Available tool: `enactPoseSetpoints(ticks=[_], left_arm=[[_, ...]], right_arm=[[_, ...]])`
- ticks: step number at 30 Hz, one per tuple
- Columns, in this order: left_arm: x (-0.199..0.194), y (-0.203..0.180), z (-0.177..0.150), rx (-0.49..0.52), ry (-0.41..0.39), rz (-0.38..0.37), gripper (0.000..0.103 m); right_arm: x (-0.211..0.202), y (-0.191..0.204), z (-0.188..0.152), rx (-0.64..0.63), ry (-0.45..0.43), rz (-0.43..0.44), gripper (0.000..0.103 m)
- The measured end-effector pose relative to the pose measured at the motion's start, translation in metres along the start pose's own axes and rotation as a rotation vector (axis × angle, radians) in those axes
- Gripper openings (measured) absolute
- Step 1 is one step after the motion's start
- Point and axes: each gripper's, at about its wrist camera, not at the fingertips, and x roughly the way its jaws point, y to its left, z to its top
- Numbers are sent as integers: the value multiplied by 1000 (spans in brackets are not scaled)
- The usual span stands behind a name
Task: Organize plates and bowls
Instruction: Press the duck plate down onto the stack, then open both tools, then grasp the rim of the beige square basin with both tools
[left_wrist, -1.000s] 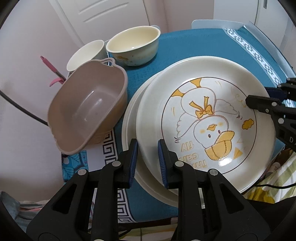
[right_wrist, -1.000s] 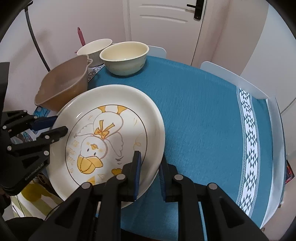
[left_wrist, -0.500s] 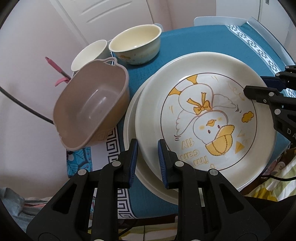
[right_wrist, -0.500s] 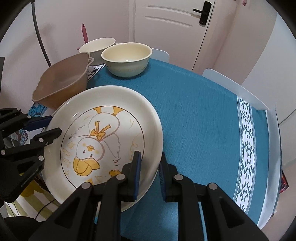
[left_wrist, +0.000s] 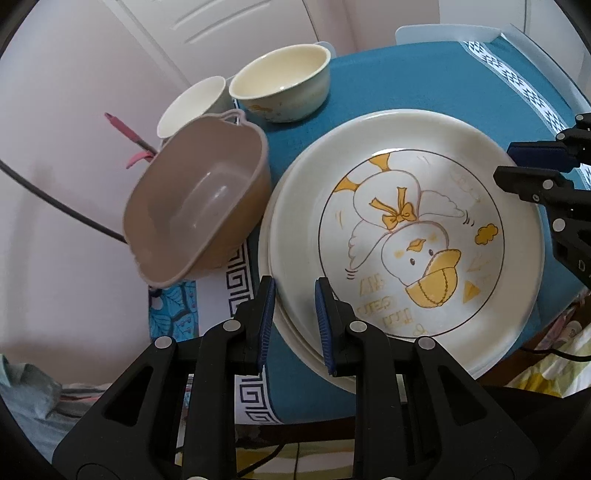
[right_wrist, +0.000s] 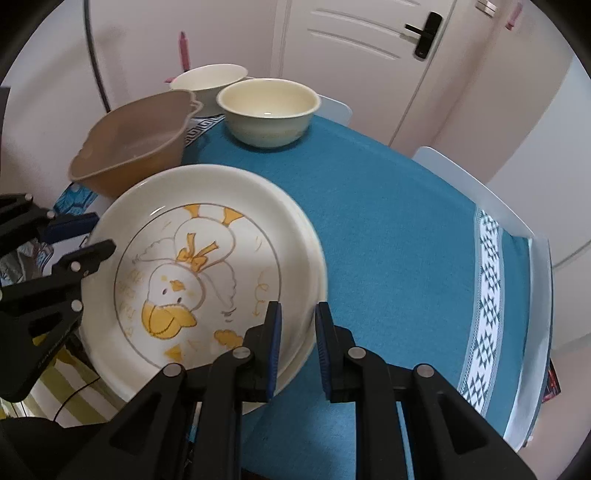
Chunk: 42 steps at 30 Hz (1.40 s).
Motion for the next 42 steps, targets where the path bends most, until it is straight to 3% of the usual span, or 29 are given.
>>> enactPoseSetpoints(ticks=[8, 13, 14, 16, 17, 18, 19, 21, 26, 29, 31, 34, 36, 39, 42], left_arm=[[1, 9, 0, -40, 10, -38, 20], [-22, 36, 9, -171, -26, -111, 21], [-29, 45, 11, -207, -42, -117, 27], [-41, 65, 16, -293, -71, -122, 68], [-48, 79, 17, -355, -97, -114, 103], [-53, 88, 17, -393, -128, -108, 103], [-59, 100, 16, -439, -161, -111, 103], [-57, 117, 16, -490, -152, -118, 103], [-34, 163, 1, -683, -104, -143, 103], [-16, 176, -6, -726, -89, -180, 101], [0, 178, -5, -734, -57, -206, 94], [29, 179, -3, -736, 2, -251, 77], [45, 180, -1, -740, 30, -273, 67], [63, 179, 1, -733, 65, -292, 55], [77, 178, 5, -724, 91, -303, 48]], right_arm=[[3, -4, -1, 2, 2, 15, 17], [-25, -26, 16, 88, -91, 95, 17], [-29, -32, 23, 107, -103, 130, 19], [-33, -42, 36, 144, -117, 200, 49], [-35, -48, 43, 166, -137, 243, 88], [-37, -53, 51, 181, -161, 287, 103], [-39, -56, 57, 186, -183, 321, 103], [-39, -57, 76, 167, -192, 368, 103], [-25, -32, 119, 71, -158, 371, 103], [-5, -10, 141, 31, -109, 418, 103], [10, 4, 151, 16, -83, 436, 103], [34, 22, 160, -5, -35, 460, 96], [50, 35, 165, -24, 4, 476, 80], [69, 49, 167, -50, 52, 486, 65], [80, 59, 168, -61, 81, 493, 56]])
